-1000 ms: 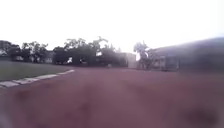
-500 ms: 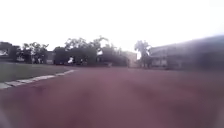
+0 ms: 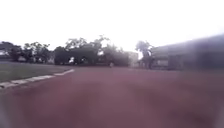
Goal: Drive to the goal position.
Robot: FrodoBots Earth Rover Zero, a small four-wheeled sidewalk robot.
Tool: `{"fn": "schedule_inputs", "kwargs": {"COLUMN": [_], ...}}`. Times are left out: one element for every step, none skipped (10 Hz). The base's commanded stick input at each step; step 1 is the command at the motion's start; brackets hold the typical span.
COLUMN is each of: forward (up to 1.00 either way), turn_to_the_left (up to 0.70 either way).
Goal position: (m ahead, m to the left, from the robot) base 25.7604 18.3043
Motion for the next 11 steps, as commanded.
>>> {"fn": "schedule_inputs", "kwargs": {"forward": [0.7, 0.7, 0.7, 0.7, 0.7, 0.7, 0.7, 0.7, 0.7, 0.7, 0.7], "turn_to_the_left": [0.02, 0.03, 0.02, 0.02, 0.02, 0.02, 0.02, 0.02, 0.02, 0.02, 0.02]}}
